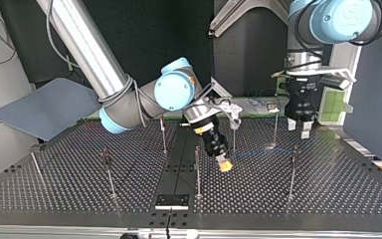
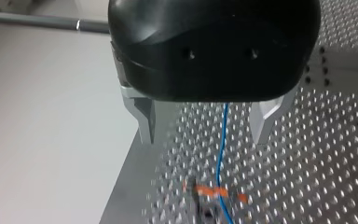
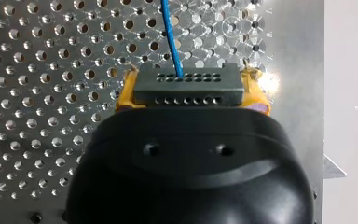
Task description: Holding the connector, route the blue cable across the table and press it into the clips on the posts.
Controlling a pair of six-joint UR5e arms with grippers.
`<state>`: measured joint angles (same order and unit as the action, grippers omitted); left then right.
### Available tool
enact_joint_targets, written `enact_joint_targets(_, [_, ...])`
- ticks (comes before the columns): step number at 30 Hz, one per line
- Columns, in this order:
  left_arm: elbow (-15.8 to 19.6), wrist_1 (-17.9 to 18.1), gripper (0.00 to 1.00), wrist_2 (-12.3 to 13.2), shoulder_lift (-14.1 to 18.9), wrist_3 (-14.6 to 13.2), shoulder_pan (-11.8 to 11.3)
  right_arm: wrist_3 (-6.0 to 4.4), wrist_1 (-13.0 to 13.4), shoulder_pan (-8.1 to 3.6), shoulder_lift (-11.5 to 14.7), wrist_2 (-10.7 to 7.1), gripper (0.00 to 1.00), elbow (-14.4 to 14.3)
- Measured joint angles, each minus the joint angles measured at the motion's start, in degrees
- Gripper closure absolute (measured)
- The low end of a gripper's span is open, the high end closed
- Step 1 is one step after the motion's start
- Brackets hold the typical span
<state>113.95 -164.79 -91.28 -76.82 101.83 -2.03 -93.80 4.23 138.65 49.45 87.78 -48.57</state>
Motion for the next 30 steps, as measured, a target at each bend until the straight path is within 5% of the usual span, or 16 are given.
enact_joint_targets(9, [-1.0,0.3,0.01,2.5,-2.9,-4.1,1.6,0.0,0.0,0.0,0.0,0.37,1.0,0.0])
enact_joint_targets(16, [-4.1,2.8,0.01,2.6,-5.3,-2.9,3.1,0.07,0.0,-0.08,-0.1,0.33,1.0,0.0])
enact_joint_targets(30, [-8.9,3.9,0.01,-0.9,-11.7,-5.6,4.7,0.09,0.0,-0.37,-0.1,0.3,1.0,0.0])
